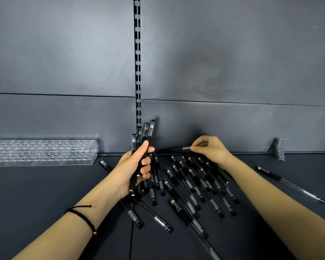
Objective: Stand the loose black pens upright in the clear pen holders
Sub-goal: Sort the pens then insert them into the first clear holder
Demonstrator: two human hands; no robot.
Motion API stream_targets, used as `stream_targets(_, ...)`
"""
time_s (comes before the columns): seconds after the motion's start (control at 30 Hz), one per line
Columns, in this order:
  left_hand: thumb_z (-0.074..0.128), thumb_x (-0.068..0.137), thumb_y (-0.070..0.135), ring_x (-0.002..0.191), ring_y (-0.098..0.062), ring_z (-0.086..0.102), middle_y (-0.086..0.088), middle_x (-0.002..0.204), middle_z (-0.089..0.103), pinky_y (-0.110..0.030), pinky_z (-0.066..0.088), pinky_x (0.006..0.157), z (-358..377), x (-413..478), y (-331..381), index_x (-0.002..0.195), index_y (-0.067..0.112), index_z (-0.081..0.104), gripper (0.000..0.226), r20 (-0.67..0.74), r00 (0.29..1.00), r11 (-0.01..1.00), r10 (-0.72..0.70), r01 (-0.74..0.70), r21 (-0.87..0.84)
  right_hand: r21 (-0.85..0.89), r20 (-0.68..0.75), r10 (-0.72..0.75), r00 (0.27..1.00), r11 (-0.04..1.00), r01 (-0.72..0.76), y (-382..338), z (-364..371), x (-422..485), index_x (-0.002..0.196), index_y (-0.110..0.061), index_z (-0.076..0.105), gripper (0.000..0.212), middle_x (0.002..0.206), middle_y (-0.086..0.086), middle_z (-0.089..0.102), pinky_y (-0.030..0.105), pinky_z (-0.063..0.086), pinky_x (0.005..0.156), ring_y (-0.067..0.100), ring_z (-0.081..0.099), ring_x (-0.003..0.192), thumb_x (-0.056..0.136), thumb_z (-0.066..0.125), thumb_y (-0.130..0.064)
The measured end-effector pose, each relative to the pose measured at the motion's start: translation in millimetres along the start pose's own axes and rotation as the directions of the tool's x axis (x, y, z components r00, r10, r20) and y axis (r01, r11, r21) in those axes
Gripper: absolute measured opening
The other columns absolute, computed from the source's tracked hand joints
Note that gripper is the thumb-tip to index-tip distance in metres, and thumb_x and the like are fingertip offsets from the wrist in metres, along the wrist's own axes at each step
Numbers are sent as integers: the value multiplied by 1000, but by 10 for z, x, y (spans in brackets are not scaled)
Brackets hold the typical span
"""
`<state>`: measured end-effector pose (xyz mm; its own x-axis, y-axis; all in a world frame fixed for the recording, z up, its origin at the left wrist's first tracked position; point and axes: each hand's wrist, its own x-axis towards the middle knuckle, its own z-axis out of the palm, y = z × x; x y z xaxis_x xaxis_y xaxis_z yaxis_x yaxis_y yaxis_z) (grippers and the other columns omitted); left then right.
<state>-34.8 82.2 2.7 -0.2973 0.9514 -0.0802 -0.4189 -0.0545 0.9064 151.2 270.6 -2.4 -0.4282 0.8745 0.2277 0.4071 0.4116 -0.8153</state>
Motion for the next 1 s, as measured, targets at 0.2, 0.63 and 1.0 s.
stream_targets(0.2,60,93,17,54,-12,57,-1,67,60,-22,47,47,35,-43,-23,104,9,63,14,39,999,1000,-19,19,9,661,-210,51,976,743,103,-442,-72,-146,96,-17,59,14,81,0,67,18,54,62,7,66,63,91,62,-4)
stream_targets(0.63,54,95,29,68,-19,70,-12,94,74,-27,57,55,302,-268,-87,107,8,56,24,267,950,984,-160,176,-38,523,38,-186,982,841,139,-714,274,-444,94,-13,69,8,82,2,72,20,50,63,5,63,70,88,67,-8)
stream_targets(1.0,62,78,42,33,-5,28,5,51,32,-17,25,32,258,-265,-49,95,14,53,34,252,947,980,-198,194,43,419,210,-318,924,884,209,-723,264,-546,132,-23,56,35,126,-13,63,23,53,88,-2,58,114,98,53,-15)
